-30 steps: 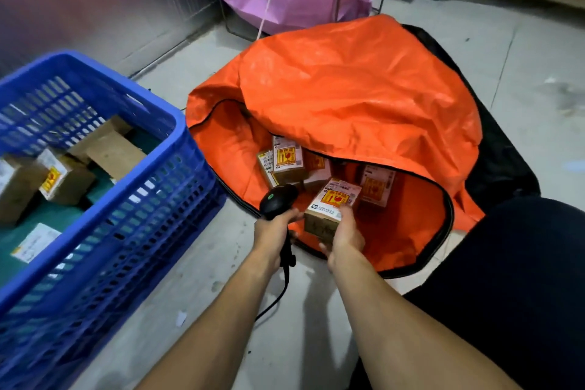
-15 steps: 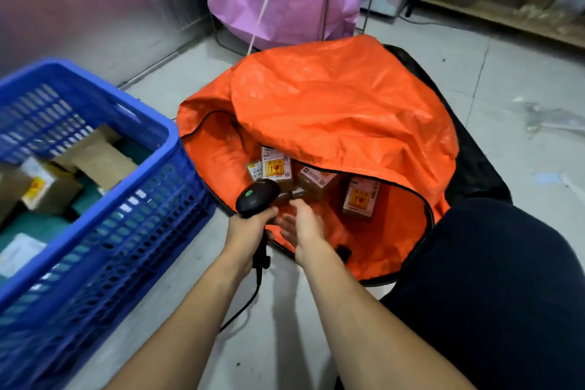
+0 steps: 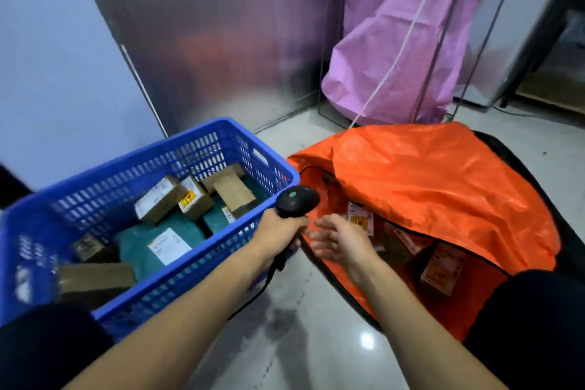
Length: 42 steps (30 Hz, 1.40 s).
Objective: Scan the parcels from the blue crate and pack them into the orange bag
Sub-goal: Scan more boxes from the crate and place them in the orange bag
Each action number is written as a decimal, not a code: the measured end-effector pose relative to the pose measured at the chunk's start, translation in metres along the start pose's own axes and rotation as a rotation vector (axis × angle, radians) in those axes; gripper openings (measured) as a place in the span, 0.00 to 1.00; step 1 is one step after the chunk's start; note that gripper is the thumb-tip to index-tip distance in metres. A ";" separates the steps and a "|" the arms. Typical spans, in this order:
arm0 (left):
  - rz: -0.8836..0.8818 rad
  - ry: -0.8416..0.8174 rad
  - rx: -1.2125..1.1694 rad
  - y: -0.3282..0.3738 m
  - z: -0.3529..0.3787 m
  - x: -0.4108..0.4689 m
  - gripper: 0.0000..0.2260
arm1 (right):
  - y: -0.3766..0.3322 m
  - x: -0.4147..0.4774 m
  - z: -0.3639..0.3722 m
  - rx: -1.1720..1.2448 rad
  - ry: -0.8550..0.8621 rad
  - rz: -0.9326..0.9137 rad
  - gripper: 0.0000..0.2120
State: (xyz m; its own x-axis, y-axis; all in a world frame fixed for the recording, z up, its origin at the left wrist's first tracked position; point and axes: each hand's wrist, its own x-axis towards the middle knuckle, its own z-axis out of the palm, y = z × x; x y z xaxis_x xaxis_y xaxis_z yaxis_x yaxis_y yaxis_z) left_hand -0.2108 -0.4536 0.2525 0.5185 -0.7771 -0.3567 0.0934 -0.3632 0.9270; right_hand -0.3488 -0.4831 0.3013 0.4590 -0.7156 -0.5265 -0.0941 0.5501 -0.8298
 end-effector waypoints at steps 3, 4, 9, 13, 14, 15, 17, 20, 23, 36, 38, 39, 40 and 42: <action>0.041 0.009 0.013 0.018 -0.036 -0.019 0.05 | 0.013 0.017 0.015 -0.094 -0.092 -0.006 0.12; 0.055 0.019 0.018 0.024 -0.050 -0.027 0.04 | 0.011 0.020 0.025 -0.119 -0.106 -0.001 0.13; 0.108 0.077 -0.067 0.069 -0.121 -0.062 0.02 | 0.001 0.024 0.073 -0.242 -0.185 -0.058 0.09; 0.234 0.201 -0.192 0.106 -0.196 -0.107 0.02 | -0.011 0.032 0.106 -0.316 -0.217 -0.116 0.09; 0.249 0.263 -0.180 0.107 -0.219 -0.117 0.02 | -0.012 0.035 0.116 -0.341 -0.223 -0.127 0.10; 0.254 0.323 -0.162 0.105 -0.239 -0.124 0.02 | -0.011 0.038 0.124 -0.362 -0.225 -0.141 0.11; 0.241 0.452 -0.152 0.094 -0.276 -0.131 0.03 | -0.007 0.042 0.144 -0.394 -0.236 -0.141 0.13; 0.198 0.628 -0.142 0.080 -0.314 -0.131 0.04 | 0.009 0.041 0.180 -0.441 -0.299 -0.105 0.12; 0.194 0.687 -0.147 0.074 -0.337 -0.131 0.03 | 0.034 0.046 0.222 -0.525 -0.379 -0.084 0.09; 0.161 0.738 -0.022 0.066 -0.368 -0.122 0.05 | 0.144 0.064 0.349 -1.424 -0.654 -0.478 0.18; 0.158 0.740 0.011 0.064 -0.371 -0.122 0.04 | 0.151 0.065 0.362 -1.537 -0.718 -0.597 0.22; 0.153 0.744 0.023 0.063 -0.375 -0.121 0.05 | 0.154 0.066 0.371 -1.589 -0.757 -0.663 0.24; 0.145 0.751 0.028 0.063 -0.377 -0.122 0.06 | 0.157 0.067 0.378 -1.635 -0.793 -0.715 0.25; 0.136 0.759 0.004 0.063 -0.383 -0.123 0.06 | 0.165 0.072 0.391 -1.698 -0.825 -0.768 0.25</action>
State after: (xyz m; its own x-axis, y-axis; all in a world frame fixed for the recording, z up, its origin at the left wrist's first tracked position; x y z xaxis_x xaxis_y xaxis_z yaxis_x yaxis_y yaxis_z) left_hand 0.0569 -0.1840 0.3988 0.9664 -0.2498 -0.0604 -0.0159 -0.2928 0.9560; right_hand 0.0143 -0.2754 0.1987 0.9627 0.0373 -0.2681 -0.0627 -0.9328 -0.3549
